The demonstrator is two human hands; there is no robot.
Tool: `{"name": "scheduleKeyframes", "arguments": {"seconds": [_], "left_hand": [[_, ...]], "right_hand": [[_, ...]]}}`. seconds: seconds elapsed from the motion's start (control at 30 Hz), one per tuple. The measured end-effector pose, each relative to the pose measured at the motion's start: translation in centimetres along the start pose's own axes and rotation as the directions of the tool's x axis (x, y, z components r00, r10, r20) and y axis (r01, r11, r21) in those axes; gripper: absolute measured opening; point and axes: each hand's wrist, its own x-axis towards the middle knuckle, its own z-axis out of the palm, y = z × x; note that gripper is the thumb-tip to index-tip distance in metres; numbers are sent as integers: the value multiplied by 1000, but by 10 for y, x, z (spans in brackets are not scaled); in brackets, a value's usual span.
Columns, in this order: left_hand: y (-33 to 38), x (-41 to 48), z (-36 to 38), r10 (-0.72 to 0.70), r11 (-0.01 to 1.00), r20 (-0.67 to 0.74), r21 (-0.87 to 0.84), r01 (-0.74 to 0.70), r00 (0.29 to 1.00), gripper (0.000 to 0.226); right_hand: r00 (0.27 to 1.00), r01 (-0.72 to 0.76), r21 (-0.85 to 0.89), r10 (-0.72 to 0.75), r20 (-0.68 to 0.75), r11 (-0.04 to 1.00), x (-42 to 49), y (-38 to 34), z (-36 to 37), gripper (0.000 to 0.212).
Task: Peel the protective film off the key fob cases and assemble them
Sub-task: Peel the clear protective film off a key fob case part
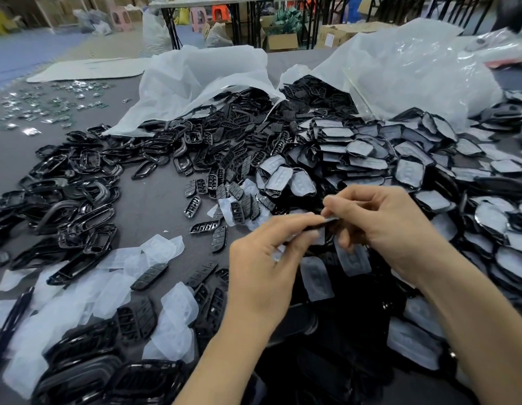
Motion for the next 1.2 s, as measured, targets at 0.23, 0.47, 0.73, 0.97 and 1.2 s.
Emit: {"name": "scheduleKeyframes", "arguments": {"seconds": [0.23,0.47,0.73,0.97,1.2], "left_hand": [[5,9,-10,-540,628,24,-655,421,842,16],[10,8,-11,-677,347,213,-752,561,704,17],[11,7,-11,-684,338,220,-749,569,695,18],[13,5,-11,-614,342,297,-735,585,732,20],[6,4,-13,-552,513,230,-664,544,801,28]], "right_hand": [[991,31,100,-44,128,994,1,3,7,22],[983,-38,403,-38,179,914,0,8,16,11],[993,-101,488,55,108,867,-1,11,24,13],[993,-55,494,-7,122,868,-2,10,21,2],[988,-26,467,-47,145,884,-2,13,25,4]]}}
